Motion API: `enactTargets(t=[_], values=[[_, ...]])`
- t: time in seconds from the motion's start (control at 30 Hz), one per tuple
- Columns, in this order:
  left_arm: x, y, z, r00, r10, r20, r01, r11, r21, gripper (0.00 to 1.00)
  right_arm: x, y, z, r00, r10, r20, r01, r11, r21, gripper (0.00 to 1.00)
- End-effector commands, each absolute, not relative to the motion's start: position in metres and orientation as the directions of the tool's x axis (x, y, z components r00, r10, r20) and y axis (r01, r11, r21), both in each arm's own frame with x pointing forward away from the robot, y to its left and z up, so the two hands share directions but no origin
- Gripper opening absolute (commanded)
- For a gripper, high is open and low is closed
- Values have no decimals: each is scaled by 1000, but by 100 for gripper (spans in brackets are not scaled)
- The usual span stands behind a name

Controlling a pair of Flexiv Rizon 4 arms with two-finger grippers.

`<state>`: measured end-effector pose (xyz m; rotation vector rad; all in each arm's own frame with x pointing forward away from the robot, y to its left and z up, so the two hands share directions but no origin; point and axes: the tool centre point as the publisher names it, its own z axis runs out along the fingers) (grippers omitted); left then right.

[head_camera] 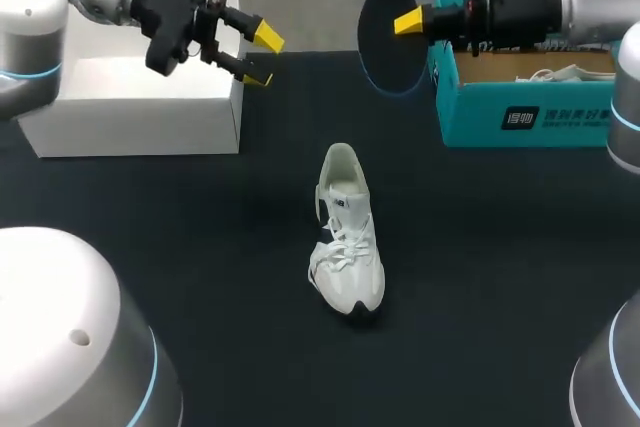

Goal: Take the shoe out of the shoebox, open the shoe tongue, remove and reinsert the insole, then place the shoe into the shoebox

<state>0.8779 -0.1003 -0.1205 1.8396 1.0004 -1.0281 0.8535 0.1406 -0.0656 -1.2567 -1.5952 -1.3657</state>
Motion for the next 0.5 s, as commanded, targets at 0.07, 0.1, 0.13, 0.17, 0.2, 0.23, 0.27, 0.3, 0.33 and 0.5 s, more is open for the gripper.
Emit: enactTargets(t=[0.07,0.1,0.13,0.17,0.2,0.23,0.27,0.3,0.33,0.5], values=[[886,-78,-121,372,282,-884,885,-395,246,100,860,149,-64,-327,247,912,940,-19,342,0],[888,-74,-122,378,289,-880,884,-395,250,100,862,151,-64,-337,247,908,936,-20,352,0],[890,-71,-123,377,298,-877,886,-392,248,100,864,153,-64,-344,250,905,933,-20,360,0],[891,-67,-124,380,305,-873,886,-391,249,100,866,155,-64,-354,252,901,929,-19,371,0],[893,-64,-125,381,306,-873,886,-392,249,100,867,157,-63,-364,255,896,924,-18,381,0],[894,-62,-126,380,308,-872,886,-392,248,100,869,159,-63,-372,258,892,921,-17,389,0],[895,-59,-127,385,311,-869,886,-390,253,100,870,161,-62,-375,259,890,920,-16,392,0],[897,-57,-127,388,320,-864,888,-381,258,100,872,163,-62,-376,260,890,920,-15,393,0],[899,-54,-129,391,325,-861,889,-377,262,100,873,164,-62,-378,261,888,918,-15,395,0],[905,-45,-133,390,339,-856,898,-348,271,100,877,169,-60,-393,266,880,912,-11,410,0]])
